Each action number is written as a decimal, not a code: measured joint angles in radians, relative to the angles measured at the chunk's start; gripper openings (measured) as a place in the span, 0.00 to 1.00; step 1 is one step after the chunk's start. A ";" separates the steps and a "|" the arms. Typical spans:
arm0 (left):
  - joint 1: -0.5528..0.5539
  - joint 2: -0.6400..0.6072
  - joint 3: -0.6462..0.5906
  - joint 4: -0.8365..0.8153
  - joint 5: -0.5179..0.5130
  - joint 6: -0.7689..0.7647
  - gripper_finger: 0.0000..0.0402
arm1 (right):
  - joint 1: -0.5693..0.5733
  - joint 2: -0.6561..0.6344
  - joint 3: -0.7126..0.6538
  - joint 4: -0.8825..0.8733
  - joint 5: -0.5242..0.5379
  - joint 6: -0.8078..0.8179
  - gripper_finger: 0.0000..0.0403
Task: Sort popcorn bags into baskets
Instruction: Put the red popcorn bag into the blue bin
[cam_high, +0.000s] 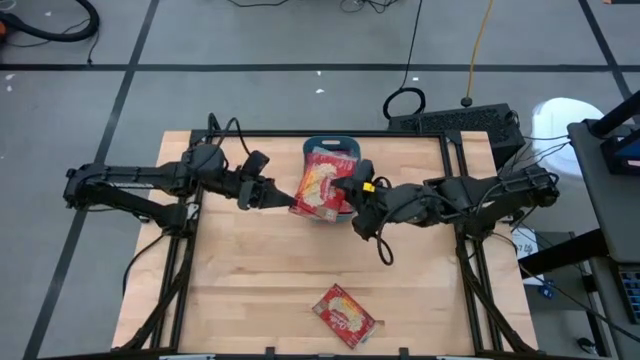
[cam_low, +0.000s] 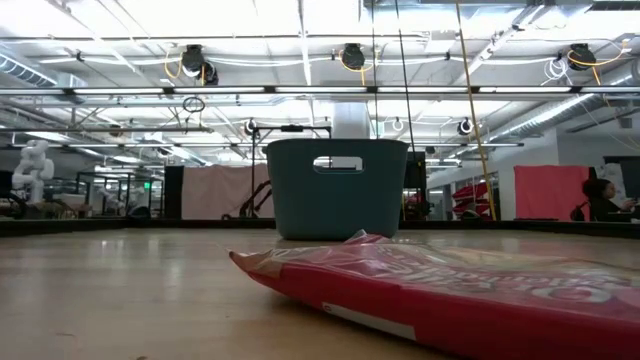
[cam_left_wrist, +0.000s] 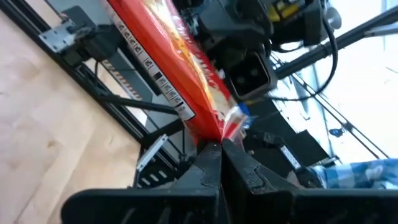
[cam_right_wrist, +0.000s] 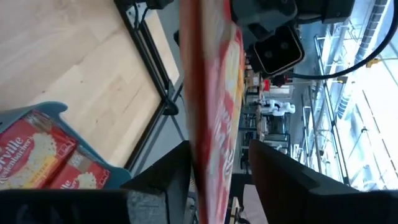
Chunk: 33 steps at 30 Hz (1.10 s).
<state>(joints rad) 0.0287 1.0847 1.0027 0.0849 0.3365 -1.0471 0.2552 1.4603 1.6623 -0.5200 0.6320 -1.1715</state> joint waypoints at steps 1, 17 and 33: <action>0.003 0.000 0.000 -0.001 0.011 0.002 0.00 | -0.004 -0.001 0.000 0.003 -0.005 -0.005 0.36; 0.063 -0.001 0.000 -0.014 -0.088 0.134 0.22 | -0.057 -0.001 0.000 0.026 -0.052 0.014 0.04; 0.202 -0.114 0.000 -0.177 -0.344 0.313 0.82 | -0.104 -0.001 -0.042 -0.061 0.165 0.217 0.03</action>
<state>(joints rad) 0.2312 0.9711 1.0023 -0.0924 -0.0079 -0.7345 0.1517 1.4596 1.6200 -0.5807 0.7971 -0.9545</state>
